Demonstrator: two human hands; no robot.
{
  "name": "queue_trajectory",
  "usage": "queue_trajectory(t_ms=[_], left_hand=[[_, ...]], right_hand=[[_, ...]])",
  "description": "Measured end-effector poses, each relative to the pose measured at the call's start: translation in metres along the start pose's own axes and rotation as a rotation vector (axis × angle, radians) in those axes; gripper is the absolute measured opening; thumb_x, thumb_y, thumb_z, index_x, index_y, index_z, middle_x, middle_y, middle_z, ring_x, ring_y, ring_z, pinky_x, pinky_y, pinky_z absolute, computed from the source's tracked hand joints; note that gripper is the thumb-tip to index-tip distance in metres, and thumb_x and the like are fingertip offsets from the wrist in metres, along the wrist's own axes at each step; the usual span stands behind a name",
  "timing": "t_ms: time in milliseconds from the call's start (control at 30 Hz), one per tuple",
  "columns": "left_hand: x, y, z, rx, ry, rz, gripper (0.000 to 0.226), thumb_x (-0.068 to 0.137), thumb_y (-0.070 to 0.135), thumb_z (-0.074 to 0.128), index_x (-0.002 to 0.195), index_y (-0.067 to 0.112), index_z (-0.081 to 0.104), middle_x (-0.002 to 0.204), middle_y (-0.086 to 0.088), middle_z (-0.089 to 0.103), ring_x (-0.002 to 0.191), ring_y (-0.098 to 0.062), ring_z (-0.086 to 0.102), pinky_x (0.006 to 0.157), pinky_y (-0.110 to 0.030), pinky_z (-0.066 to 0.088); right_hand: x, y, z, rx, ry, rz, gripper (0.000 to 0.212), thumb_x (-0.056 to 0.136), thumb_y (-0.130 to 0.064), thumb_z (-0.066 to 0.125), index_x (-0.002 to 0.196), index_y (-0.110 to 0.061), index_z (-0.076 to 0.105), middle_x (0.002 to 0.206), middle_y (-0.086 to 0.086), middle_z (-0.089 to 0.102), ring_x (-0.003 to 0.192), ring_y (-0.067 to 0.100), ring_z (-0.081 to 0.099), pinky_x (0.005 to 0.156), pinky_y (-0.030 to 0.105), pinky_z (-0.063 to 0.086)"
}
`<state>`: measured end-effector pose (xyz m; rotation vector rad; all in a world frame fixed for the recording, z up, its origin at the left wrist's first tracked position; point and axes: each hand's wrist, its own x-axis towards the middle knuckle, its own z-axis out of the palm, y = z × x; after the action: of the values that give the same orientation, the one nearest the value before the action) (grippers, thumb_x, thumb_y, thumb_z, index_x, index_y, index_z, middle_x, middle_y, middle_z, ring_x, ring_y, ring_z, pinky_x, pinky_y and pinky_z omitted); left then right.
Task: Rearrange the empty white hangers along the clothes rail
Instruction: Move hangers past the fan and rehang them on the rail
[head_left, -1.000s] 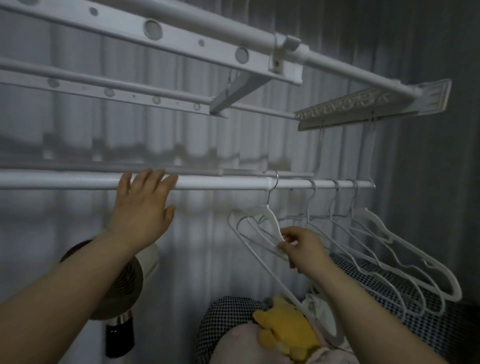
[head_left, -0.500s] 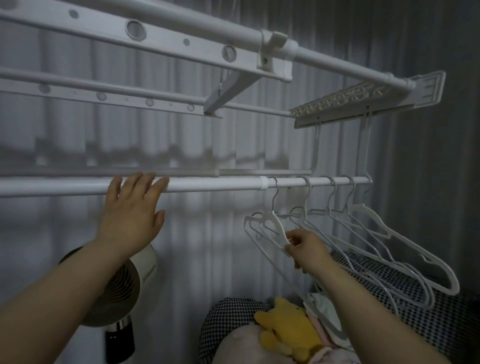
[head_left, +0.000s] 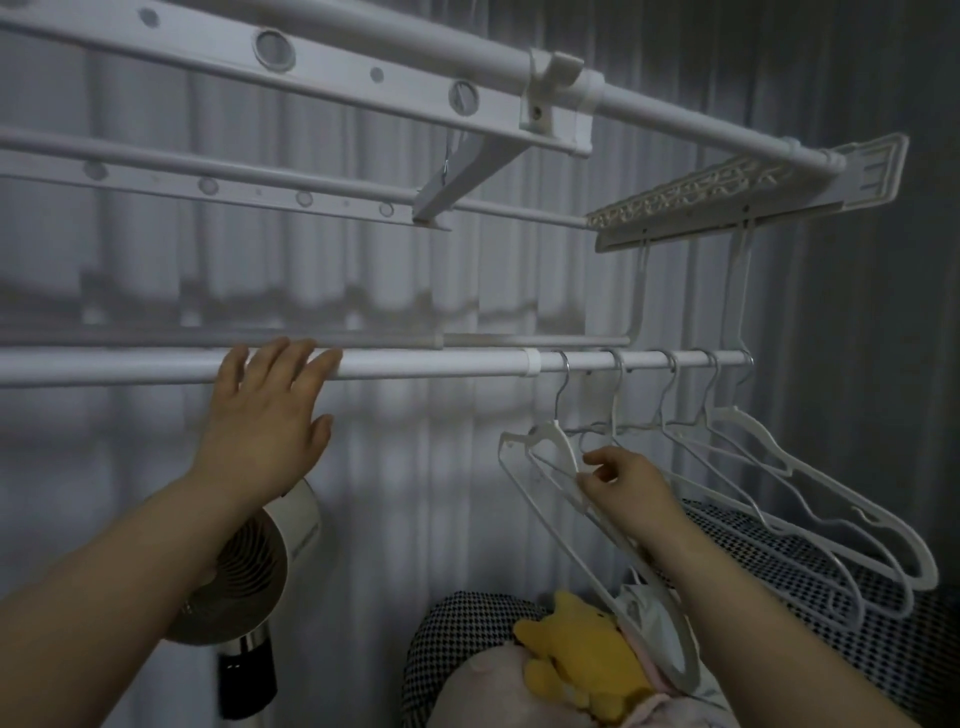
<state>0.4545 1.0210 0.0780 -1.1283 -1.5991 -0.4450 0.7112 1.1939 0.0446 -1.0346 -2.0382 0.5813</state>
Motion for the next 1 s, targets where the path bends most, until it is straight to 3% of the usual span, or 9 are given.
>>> queue_trajectory(t_ms=[100, 200, 300, 433, 633, 767, 833, 933, 1000], left_hand=[[0.003, -0.007, -0.010, -0.065, -0.014, 0.001, 0.053, 0.071, 0.034, 0.038, 0.106, 0.001, 0.062, 0.104, -0.022, 0.067, 0.097, -0.037, 0.063, 0.089, -0.039, 0.025], [0.002, -0.019, -0.026, -0.138, -0.018, -0.009, 0.048, 0.074, 0.033, 0.039, 0.098, 0.003, 0.067, 0.098, -0.017, 0.069, 0.089, -0.030, 0.064, 0.085, -0.033, 0.027], [-0.006, -0.041, -0.049, -0.170, -0.035, -0.009, 0.043, 0.075, 0.032, 0.040, 0.093, 0.005, 0.069, 0.091, -0.013, 0.071, 0.082, -0.029, 0.065, 0.083, -0.031, 0.033], [-0.029, -0.089, -0.089, -0.162, -0.095, -0.022, 0.041, 0.076, 0.032, 0.040, 0.088, 0.008, 0.071, 0.084, -0.010, 0.072, 0.077, -0.032, 0.068, 0.076, -0.040, 0.049], [-0.075, -0.201, -0.151, -0.087, -0.161, -0.103, 0.045, 0.075, 0.032, 0.036, 0.084, 0.005, 0.071, 0.081, -0.015, 0.072, 0.072, -0.035, 0.068, 0.070, -0.041, 0.051], [-0.108, -0.287, -0.182, 0.008, -0.120, -0.305, 0.048, 0.076, 0.031, 0.038, 0.099, 0.002, 0.068, 0.095, -0.025, 0.069, 0.087, -0.042, 0.065, 0.076, -0.043, 0.049], [-0.125, -0.324, -0.191, 0.005, -0.137, -0.416, 0.051, 0.076, 0.029, 0.038, 0.111, 0.001, 0.063, 0.107, -0.028, 0.065, 0.099, -0.044, 0.061, 0.085, -0.045, 0.045], [-0.150, -0.360, -0.193, -0.034, -0.224, -0.457, 0.052, 0.082, 0.028, 0.047, 0.124, -0.001, 0.051, 0.128, -0.026, 0.053, 0.107, -0.044, 0.056, 0.095, -0.045, 0.040], [-0.159, -0.375, -0.191, -0.034, -0.267, -0.416, 0.060, 0.078, 0.031, 0.043, 0.129, -0.001, 0.047, 0.136, -0.024, 0.047, 0.110, -0.042, 0.055, 0.100, -0.044, 0.038]], right_hand=[[-0.005, -0.011, -0.002, -0.046, 0.154, -0.045, 0.036, 0.090, -0.020, 0.053, 0.124, -0.010, 0.055, 0.115, 0.007, 0.061, 0.109, 0.023, 0.054, 0.089, 0.026, 0.040], [-0.014, -0.033, 0.004, -0.156, 0.300, -0.166, 0.033, 0.089, -0.018, 0.053, 0.121, -0.010, 0.058, 0.122, 0.010, 0.061, 0.117, 0.027, 0.047, 0.098, 0.031, 0.032], [-0.028, -0.065, 0.017, -0.219, 0.288, -0.256, 0.034, 0.090, -0.022, 0.052, 0.123, -0.015, 0.057, 0.128, 0.006, 0.057, 0.122, 0.027, 0.042, 0.097, 0.030, 0.023], [-0.050, -0.113, 0.044, -0.201, 0.210, -0.335, 0.032, 0.088, -0.022, 0.056, 0.119, -0.016, 0.060, 0.123, 0.004, 0.061, 0.120, 0.026, 0.047, 0.100, 0.032, 0.030], [-0.098, -0.202, 0.125, 0.111, -0.033, -0.403, 0.022, 0.088, -0.017, 0.056, 0.109, -0.014, 0.063, 0.078, -0.019, 0.049, 0.093, 0.011, 0.050, 0.079, 0.021, 0.033], [-0.130, -0.259, 0.193, 0.248, -0.231, -0.384, 0.021, 0.088, -0.013, 0.055, 0.107, -0.014, 0.063, 0.079, -0.008, 0.057, 0.080, 0.012, 0.055, 0.075, 0.022, 0.040], [-0.147, -0.286, 0.223, 0.326, -0.320, -0.369, 0.021, 0.088, -0.010, 0.053, 0.107, -0.012, 0.063, 0.072, -0.010, 0.055, 0.068, 0.005, 0.051, 0.068, 0.015, 0.041], [-0.177, -0.331, 0.260, 0.484, -0.447, -0.331, 0.023, 0.089, -0.005, 0.051, 0.109, -0.007, 0.061, 0.075, 0.000, 0.055, 0.059, 0.004, 0.047, 0.050, 0.002, 0.038], [-0.197, -0.359, 0.280, 0.621, -0.547, -0.275, 0.025, 0.088, -0.008, 0.055, 0.113, -0.004, 0.058, 0.078, -0.001, 0.056, 0.065, 0.007, 0.051, 0.050, 0.002, 0.039]])
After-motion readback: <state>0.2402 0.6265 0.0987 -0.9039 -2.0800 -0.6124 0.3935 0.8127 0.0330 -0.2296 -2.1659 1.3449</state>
